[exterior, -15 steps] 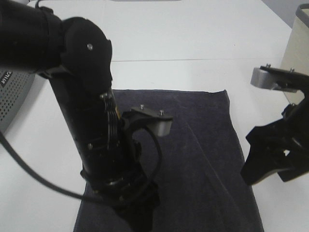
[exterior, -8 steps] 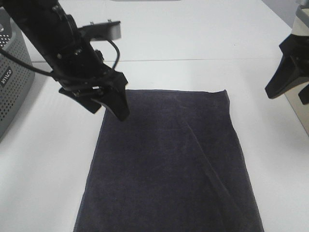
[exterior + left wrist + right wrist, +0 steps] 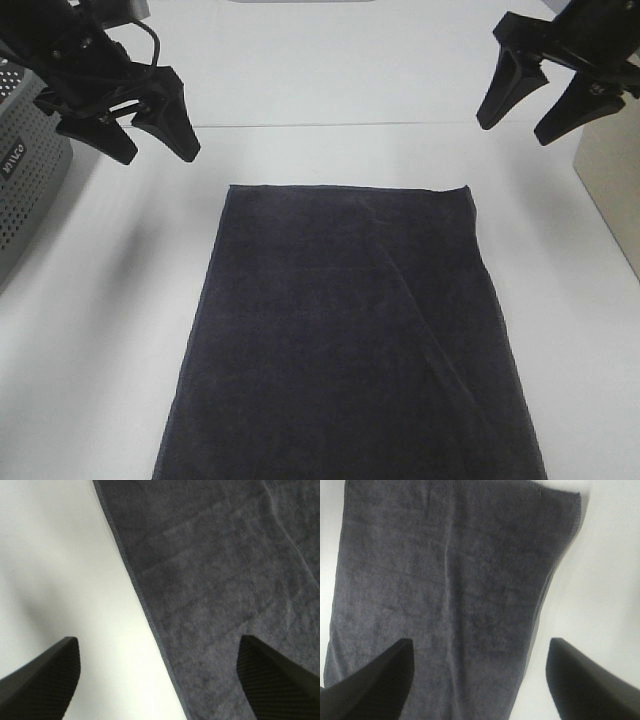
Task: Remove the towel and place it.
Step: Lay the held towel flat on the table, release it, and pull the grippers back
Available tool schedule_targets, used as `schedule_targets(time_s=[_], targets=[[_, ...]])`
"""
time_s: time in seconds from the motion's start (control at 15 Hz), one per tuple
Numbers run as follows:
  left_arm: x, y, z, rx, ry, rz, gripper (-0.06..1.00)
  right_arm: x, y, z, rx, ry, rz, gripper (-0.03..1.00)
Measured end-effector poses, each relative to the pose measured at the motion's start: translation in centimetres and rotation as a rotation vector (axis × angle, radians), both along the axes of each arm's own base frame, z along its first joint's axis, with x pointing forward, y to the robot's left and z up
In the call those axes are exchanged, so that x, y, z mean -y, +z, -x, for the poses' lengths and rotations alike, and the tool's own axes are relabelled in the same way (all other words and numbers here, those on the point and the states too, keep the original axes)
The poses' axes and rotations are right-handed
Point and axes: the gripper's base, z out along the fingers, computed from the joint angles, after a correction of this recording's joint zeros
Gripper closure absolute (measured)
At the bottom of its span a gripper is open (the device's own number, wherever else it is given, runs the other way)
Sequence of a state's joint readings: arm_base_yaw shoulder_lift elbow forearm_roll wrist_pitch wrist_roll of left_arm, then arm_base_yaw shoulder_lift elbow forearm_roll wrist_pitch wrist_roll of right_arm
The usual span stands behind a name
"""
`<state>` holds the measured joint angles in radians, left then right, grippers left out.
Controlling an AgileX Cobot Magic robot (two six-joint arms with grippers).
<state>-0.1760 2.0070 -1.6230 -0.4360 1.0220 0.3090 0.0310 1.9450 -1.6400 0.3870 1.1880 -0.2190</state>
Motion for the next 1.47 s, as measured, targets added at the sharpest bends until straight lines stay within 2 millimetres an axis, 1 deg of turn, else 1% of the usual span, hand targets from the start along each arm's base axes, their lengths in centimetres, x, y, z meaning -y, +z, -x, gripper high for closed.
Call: schedule_targets(time_s=[0.07, 0.27, 0.33, 0.4, 0.47, 0.6, 0.73, 0.93, 1.0, 1.07, 1.27, 1.47], targets=[[-0.1, -1.0, -1.5, -0.002, 0.01, 0.005, 0.12, -0.1, -1.4, -2.0, -0.021, -0.003, 0.0, 0.25], [0.2, -3.9, -5.7, -0.025, 0.004, 0.031, 0.12, 0.1, -4.9, -7.0, -0.015, -0.034, -0.001, 0.25], [0.4, -4.7, -7.0, -0.033, -0.007, 0.041, 0.12, 0.3, -5.9, -8.3, -0.01, -0.059, -0.006, 0.25], [0.7, -6.1, -8.0, -0.051, -0.016, 0.054, 0.12, 0.8, -6.6, -9.1, -0.005, -0.077, -0.011, 0.25], [0.9, -7.1, -9.0, -0.062, -0.024, 0.076, 0.12, 1.4, -7.5, -9.7, -0.01, -0.091, -0.011, 0.25], [1.7, -8.8, -10.6, -0.058, -0.028, 0.141, 0.12, 2.8, -9.4, -10.2, -0.045, -0.127, -0.012, 0.25], [2.0, -9.9, -11.3, -0.053, -0.024, 0.178, 0.12, 3.3, -10.4, -10.2, -0.065, -0.138, -0.005, 0.25], [2.3, -12.1, -11.4, -0.09, -0.018, 0.201, 0.12, 3.5, -11.7, -10.3, -0.087, -0.135, 0.001, 0.25], [2.3, -12.6, -11.4, -0.097, -0.025, 0.207, 0.12, 3.5, -12.3, -10.4, -0.099, -0.134, 0.002, 0.25], [2.4, -12.8, -11.4, -0.095, -0.034, 0.211, 0.12, 3.5, -13.4, -10.4, -0.122, -0.134, 0.002, 0.25], [2.6, -13.1, -11.5, -0.099, -0.037, 0.237, 0.12, 3.5, -14.9, -10.3, -0.152, -0.134, 0.003, 0.25], [2.6, -13.1, -11.5, -0.099, -0.035, 0.237, 0.12, 3.5, -14.9, -10.3, -0.152, -0.134, 0.002, 0.25]])
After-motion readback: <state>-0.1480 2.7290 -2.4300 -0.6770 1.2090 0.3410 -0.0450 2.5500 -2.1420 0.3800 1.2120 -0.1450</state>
